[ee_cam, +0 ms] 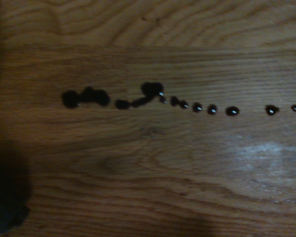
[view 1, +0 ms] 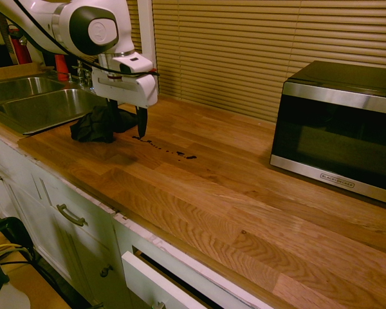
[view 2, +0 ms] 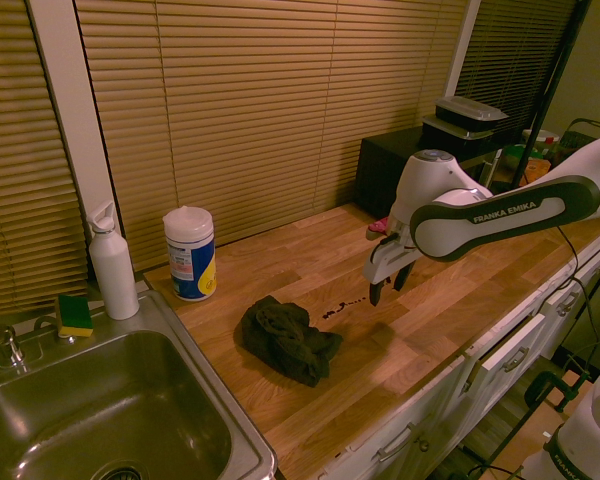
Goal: Clear the spill
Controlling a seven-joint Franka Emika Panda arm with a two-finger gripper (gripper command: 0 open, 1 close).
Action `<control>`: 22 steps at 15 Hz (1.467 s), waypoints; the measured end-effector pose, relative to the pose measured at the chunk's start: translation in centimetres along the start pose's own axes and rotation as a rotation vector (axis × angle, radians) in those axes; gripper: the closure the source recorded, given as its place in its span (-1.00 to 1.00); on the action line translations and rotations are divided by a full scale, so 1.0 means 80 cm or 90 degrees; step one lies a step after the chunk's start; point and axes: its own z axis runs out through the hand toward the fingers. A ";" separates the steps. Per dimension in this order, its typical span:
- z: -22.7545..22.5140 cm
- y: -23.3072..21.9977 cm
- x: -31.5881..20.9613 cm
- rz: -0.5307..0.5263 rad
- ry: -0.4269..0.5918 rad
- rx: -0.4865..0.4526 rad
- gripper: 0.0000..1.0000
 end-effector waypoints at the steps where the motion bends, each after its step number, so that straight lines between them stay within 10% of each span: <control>1: -0.006 -0.016 -0.012 -0.005 0.005 0.006 -1.00; 22: 0.023 -0.232 -0.109 -0.032 -0.002 0.062 -1.00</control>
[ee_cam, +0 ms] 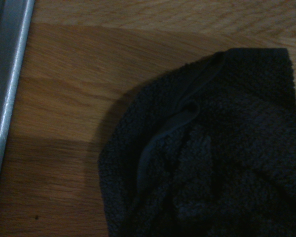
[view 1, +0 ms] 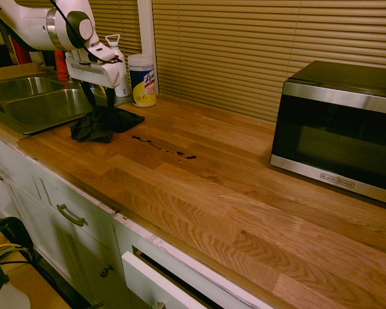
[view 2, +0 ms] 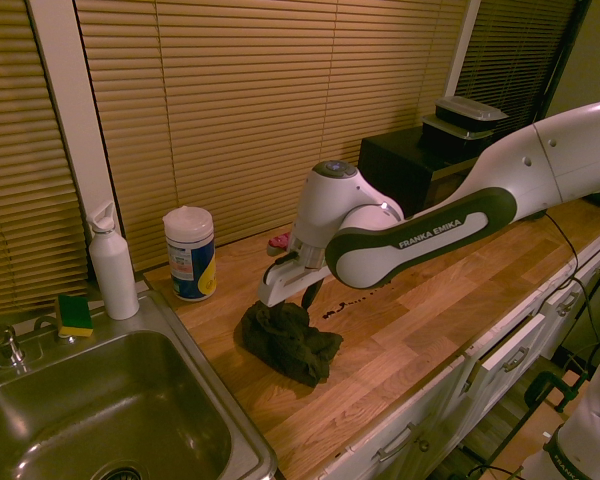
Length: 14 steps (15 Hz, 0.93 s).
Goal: Clear the spill
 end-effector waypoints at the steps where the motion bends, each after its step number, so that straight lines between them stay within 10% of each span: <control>1: 0.008 -0.004 -0.002 -0.001 -0.003 -0.005 -1.00; 3: 0.022 -0.009 -0.004 0.002 -0.006 -0.013 -1.00; 4: 0.027 -0.010 -0.004 0.005 -0.005 -0.017 1.00; 14: 0.054 -0.007 -0.004 0.029 -0.008 -0.042 1.00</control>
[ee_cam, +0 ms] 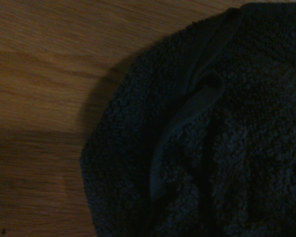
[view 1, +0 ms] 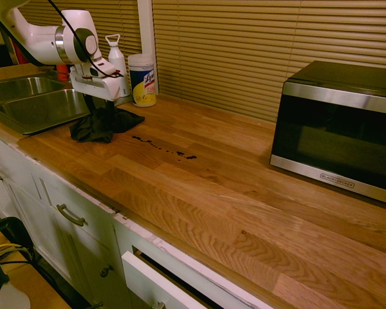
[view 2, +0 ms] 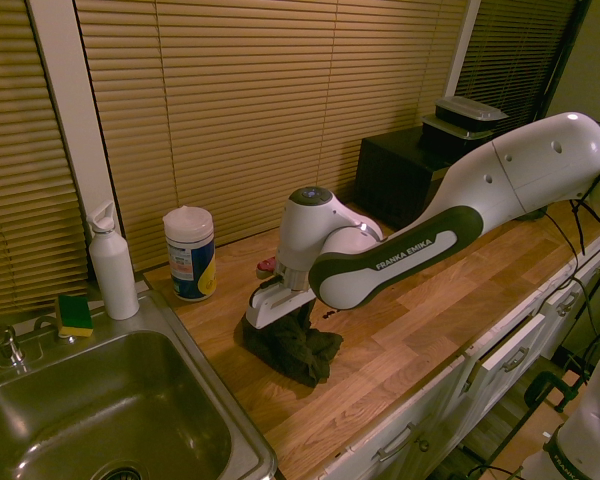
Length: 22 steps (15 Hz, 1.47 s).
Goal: Clear the spill
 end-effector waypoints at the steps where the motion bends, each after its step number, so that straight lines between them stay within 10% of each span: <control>1: 0.001 0.000 0.000 0.001 0.000 -0.002 1.00; 22: 0.005 0.048 0.066 0.012 0.014 -0.086 1.00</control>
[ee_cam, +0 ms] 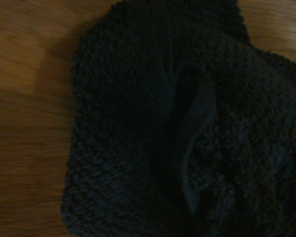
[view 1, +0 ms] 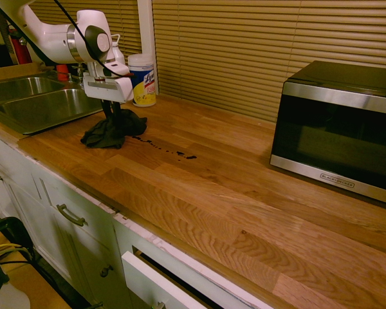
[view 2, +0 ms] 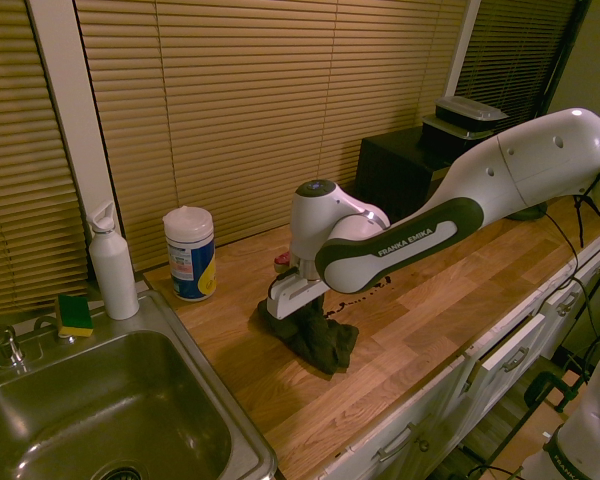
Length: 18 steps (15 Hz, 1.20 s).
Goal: Clear the spill
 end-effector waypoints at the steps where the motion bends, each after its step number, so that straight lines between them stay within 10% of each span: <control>1: 0.001 0.008 0.010 0.004 0.005 -0.004 1.00; 18: 0.026 0.168 0.175 0.122 0.033 -0.016 1.00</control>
